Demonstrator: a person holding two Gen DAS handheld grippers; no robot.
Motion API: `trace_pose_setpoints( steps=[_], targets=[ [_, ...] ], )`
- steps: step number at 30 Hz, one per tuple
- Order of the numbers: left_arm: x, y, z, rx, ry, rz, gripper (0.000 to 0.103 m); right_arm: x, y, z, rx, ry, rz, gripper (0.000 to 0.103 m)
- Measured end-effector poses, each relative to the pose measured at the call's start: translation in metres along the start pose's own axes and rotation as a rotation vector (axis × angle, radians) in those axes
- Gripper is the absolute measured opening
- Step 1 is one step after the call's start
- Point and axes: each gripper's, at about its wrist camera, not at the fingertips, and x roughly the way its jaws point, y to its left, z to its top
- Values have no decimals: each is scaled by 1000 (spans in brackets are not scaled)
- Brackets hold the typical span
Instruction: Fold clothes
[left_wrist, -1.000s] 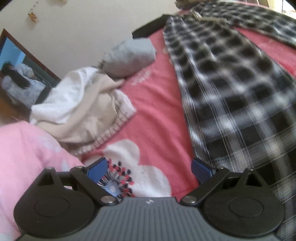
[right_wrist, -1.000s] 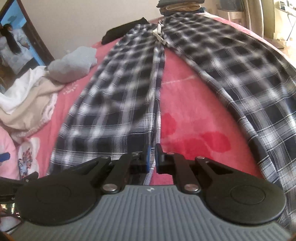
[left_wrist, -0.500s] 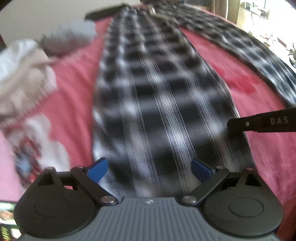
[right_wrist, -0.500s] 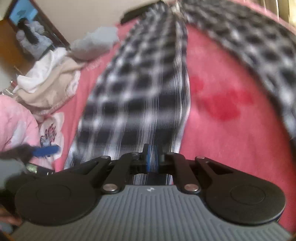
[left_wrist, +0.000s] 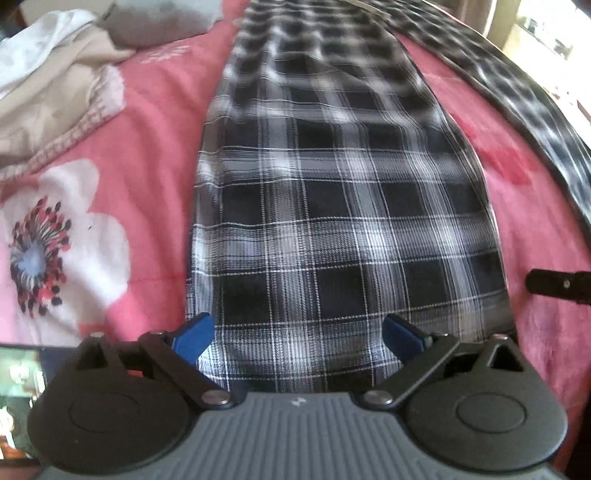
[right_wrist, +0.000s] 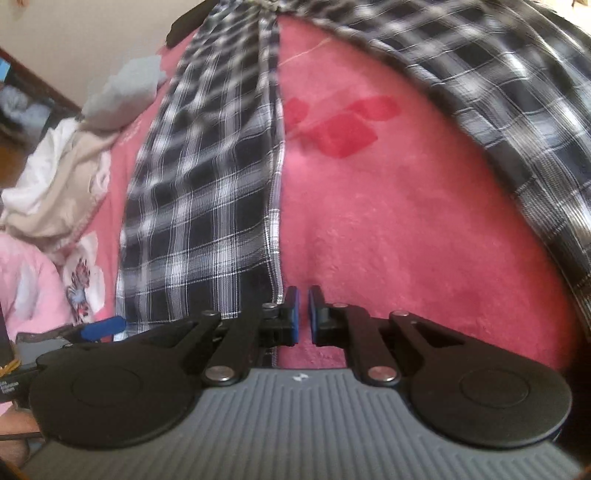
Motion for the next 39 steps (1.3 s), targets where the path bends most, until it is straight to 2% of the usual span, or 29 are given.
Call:
trace_pose_setpoints(
  steps=[5,9,17,26,29,39],
  targets=[
    [-8,0,1,-11,-24,33,99,2,2,1,0,-27,1,11],
    [-12,3,5,-17,-54,59,99,-1,5,1,-32,-60,-36,16],
    [-28,14,11,-55,-156,83,99,-4,5,2,-60,-87,-82,22],
    [-40,19,13,-102,-245,32,99,-2,11,0,-81,-111,-111,33],
    [-44,20,13,-113,-266,23,100,-2,13,0,-95,-123,-119,44],
    [-45,19,13,-135,-269,-3,101,-4,15,1,-104,-152,-153,60]
  ],
)
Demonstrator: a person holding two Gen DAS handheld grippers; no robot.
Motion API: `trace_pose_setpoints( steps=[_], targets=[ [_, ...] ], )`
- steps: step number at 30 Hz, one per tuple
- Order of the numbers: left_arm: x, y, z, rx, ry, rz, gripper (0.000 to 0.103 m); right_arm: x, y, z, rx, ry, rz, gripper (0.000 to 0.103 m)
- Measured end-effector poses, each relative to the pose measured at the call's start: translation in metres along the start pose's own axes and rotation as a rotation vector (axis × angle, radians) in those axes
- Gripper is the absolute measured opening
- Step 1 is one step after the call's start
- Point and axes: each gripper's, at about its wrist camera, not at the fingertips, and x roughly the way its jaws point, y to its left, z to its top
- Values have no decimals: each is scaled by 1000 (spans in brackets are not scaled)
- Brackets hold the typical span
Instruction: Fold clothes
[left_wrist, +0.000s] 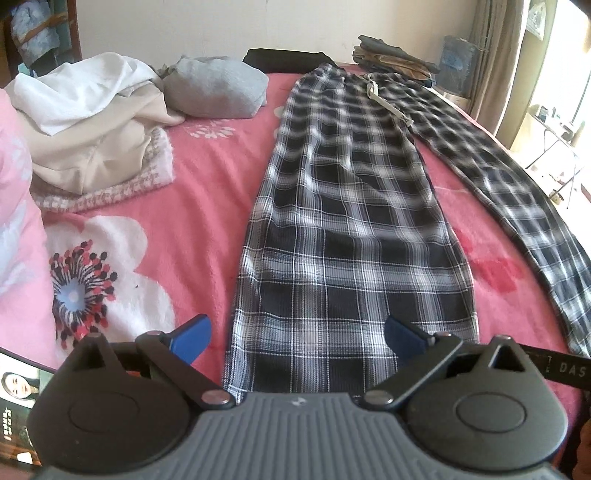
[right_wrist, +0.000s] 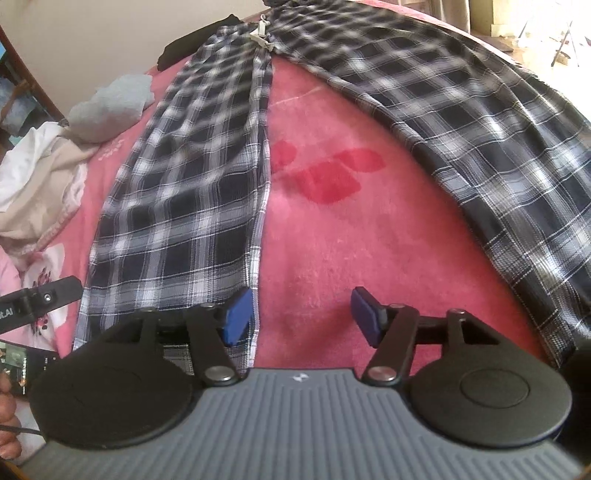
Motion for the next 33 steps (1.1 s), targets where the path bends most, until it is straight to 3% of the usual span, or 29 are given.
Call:
trace_pose_setpoints(
  steps=[7,33],
  targets=[
    [0,3,1,-23,5,-7,101,-1,-1,1,5,-10,-18,66],
    [1,3,-1,-36,16,9,101,-1,2,1,-22,-25,-33,67]
  ],
)
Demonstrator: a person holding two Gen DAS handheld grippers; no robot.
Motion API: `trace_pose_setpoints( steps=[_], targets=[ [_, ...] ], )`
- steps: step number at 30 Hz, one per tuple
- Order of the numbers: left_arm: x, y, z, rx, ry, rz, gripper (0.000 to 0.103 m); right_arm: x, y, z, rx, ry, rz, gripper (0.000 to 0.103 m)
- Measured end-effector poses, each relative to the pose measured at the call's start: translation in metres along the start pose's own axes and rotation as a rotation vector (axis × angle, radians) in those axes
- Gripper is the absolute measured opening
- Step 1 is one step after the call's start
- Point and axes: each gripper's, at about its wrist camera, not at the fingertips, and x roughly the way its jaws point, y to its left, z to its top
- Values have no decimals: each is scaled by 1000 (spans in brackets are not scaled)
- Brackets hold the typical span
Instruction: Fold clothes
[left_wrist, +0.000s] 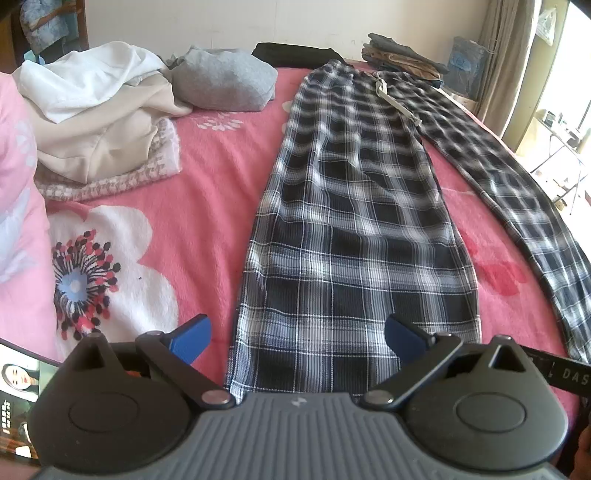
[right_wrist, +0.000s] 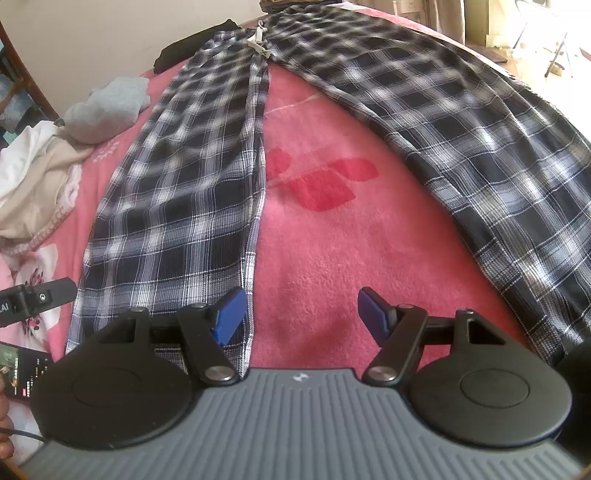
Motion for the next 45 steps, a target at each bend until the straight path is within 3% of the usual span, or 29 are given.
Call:
trace_pose_setpoints(
  steps=[45],
  targets=[
    [3,2,-1,-11,15,9,101,0,7,-2,-50,0,-10,67]
  ],
)
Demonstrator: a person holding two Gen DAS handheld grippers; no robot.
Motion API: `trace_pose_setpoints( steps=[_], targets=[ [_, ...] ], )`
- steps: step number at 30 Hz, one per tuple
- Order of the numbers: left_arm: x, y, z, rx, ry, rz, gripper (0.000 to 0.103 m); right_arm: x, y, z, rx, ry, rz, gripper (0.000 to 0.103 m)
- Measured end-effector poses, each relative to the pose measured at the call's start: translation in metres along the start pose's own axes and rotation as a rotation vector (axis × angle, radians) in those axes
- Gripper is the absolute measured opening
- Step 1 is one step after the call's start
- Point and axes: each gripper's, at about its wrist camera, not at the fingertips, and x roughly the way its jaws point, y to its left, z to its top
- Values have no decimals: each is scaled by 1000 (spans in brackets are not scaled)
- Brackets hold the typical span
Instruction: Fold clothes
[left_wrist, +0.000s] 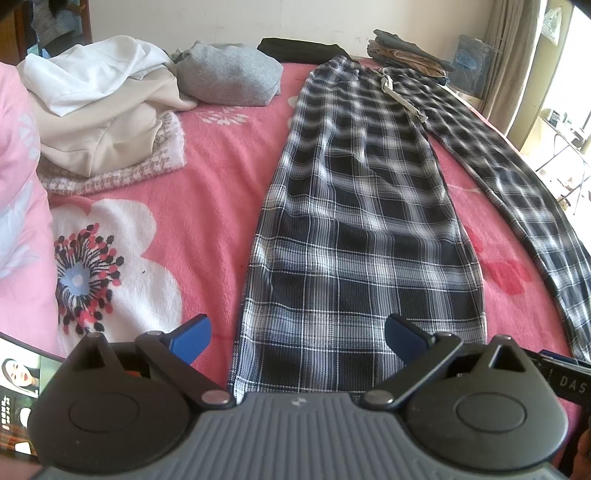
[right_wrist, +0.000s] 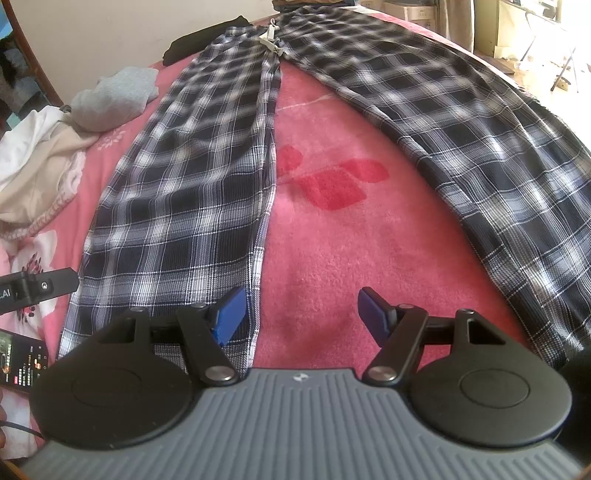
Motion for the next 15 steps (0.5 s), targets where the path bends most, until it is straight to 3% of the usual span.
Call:
trace_pose_setpoints(
  steps=[7,15],
  targets=[
    [-2,3,1,-21,-19,-24,101,0,0,0,1,-4,-1,67],
    [-18,22,17,-109,-119,-64,103,-15,-2,6,24,-59,4,67]
  ],
)
